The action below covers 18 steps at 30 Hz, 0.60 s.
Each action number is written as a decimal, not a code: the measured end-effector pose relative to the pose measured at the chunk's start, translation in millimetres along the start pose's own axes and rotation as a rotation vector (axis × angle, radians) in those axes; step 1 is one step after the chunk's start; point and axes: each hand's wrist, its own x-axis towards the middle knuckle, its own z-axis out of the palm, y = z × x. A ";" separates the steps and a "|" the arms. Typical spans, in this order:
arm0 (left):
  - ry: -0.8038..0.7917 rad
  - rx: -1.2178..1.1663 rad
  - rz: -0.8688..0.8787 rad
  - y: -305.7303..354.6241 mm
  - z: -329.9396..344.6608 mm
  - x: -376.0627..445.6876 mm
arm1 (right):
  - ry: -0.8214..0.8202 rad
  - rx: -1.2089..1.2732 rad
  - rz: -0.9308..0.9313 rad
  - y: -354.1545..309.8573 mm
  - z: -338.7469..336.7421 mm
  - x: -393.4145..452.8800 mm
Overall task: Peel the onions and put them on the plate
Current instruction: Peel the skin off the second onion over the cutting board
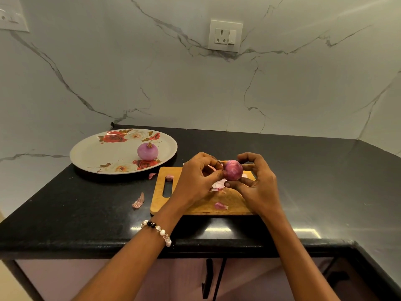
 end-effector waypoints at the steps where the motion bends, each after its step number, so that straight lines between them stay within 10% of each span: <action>1: -0.007 0.003 0.009 0.6 -0.1 0.2 | -0.003 0.018 0.009 -0.6 -0.4 0.1; 18: 0.100 -0.083 -0.021 3.6 -3.0 -1.5 | -0.069 0.107 0.059 -5.7 -1.7 1.3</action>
